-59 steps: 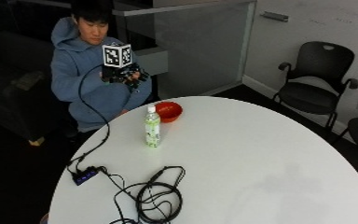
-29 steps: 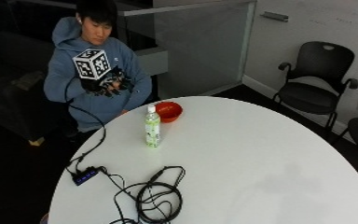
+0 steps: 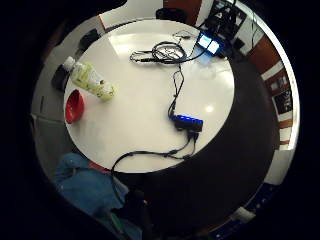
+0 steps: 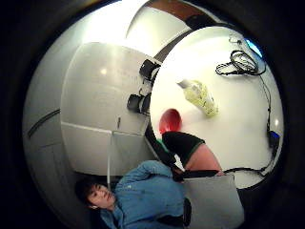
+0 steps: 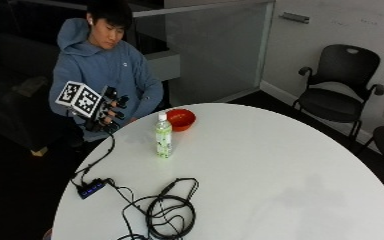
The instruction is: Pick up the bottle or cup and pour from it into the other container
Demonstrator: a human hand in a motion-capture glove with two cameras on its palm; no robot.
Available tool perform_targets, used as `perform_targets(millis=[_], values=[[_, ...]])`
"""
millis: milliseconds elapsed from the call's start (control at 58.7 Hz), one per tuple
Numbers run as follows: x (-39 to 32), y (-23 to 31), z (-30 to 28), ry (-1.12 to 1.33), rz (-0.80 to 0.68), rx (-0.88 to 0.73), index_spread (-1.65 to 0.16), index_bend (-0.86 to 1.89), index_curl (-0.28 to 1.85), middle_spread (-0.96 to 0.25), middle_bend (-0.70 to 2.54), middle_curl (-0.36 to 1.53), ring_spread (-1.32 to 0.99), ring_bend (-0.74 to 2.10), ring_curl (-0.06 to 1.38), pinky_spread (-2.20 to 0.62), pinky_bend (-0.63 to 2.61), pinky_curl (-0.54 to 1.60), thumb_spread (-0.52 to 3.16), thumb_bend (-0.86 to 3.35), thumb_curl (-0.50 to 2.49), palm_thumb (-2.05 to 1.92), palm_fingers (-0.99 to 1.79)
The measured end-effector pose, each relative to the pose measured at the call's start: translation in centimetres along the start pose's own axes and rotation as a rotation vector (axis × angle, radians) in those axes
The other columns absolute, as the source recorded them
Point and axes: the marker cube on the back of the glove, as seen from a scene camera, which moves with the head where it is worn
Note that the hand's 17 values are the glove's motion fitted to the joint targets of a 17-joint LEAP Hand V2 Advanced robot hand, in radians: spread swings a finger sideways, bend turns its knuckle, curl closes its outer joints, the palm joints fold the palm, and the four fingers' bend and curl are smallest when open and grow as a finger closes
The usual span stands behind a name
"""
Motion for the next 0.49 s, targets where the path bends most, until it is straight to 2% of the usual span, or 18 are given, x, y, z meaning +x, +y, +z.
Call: perform_targets(millis=[494], values=[[5.5,-4.3,4.9,-0.313,0.040,0.011,-0.42,0.14,0.21,-0.04,0.19,0.31,0.18,0.52,0.29,0.24,0.67,0.26,0.90,-0.03,0.33,0.48,-0.02]])
